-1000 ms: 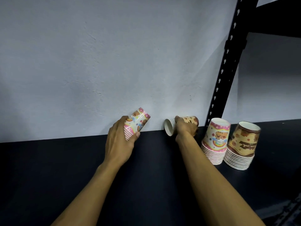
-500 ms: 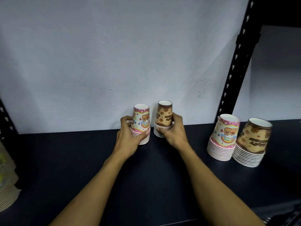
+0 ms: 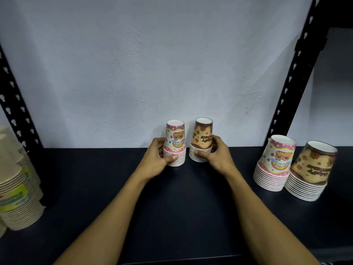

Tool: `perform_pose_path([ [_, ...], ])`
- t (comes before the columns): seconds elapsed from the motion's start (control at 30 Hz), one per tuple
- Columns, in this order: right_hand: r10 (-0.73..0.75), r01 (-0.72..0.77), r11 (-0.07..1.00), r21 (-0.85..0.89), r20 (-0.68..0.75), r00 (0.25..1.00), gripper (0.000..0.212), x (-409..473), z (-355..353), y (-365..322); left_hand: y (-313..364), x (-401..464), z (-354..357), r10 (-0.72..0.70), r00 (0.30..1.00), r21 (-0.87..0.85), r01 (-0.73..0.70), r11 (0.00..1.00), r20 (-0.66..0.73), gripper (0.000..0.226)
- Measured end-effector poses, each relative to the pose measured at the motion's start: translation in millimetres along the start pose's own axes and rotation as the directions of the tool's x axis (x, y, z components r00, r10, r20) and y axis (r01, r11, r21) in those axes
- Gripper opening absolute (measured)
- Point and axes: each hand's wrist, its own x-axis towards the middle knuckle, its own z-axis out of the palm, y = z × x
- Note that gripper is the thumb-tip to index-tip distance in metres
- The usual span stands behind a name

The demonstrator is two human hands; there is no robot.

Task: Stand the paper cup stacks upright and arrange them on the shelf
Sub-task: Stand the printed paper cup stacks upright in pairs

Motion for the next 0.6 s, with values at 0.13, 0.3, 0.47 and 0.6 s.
perform_pose_path([
  [0.13, -0.019, 0.018, 1.000, -0.020, -0.007, 1.000, 0.080, -1.3, 3.7, 0.6, 3.7, -1.3, -1.0, 0.013, 1.000, 0.003, -0.013, 1.000, 0.022, 0.066],
  [0.3, 0.010, -0.010, 1.000, 0.001, 0.021, 1.000, 0.081, -1.7, 0.3, -2.3, 9.8, -6.4, 3.1, 0.001, 1.000, -0.001, -0.001, 1.000, 0.022, 0.079],
  [0.47, 0.005, -0.004, 0.999, -0.055, 0.013, 1.000, 0.074, -3.0, 5.0, -0.5, 4.9, -4.4, 7.0, -0.018, 0.997, 0.055, 0.023, 0.998, -0.073, 0.072],
  [0.6, 0.000, 0.001, 0.997, -0.083, 0.017, 1.000, 0.072, -5.8, 6.4, -2.3, 6.9, -5.5, 8.1, -0.021, 0.999, 0.054, 0.024, 0.998, -0.049, 0.073],
])
